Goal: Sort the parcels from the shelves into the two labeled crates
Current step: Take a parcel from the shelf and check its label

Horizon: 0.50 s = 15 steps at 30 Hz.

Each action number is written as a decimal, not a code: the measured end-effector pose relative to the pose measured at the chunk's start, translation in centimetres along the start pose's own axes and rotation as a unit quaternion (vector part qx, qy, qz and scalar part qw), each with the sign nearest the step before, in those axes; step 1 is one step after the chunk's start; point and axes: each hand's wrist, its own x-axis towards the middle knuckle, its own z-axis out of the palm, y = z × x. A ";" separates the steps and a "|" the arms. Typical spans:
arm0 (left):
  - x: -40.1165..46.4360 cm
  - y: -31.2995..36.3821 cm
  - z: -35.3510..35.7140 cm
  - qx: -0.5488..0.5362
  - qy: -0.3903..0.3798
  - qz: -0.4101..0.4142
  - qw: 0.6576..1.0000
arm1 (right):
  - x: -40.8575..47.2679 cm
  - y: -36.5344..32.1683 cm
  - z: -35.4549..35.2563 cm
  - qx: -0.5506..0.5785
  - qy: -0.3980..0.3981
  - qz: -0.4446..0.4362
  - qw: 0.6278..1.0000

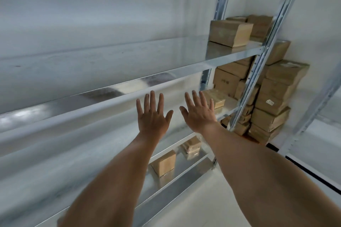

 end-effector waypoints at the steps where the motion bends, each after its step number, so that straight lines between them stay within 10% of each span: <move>1: 1.7 1.3 0.3 -0.001 -0.001 -0.002 1.000 | 1.5 1.4 -0.2 -0.002 -0.001 -0.001 1.000; 15: 15.1 18.5 4.0 0.023 -0.005 0.008 1.000 | 13.9 20.8 -2.1 0.010 0.036 -0.006 0.999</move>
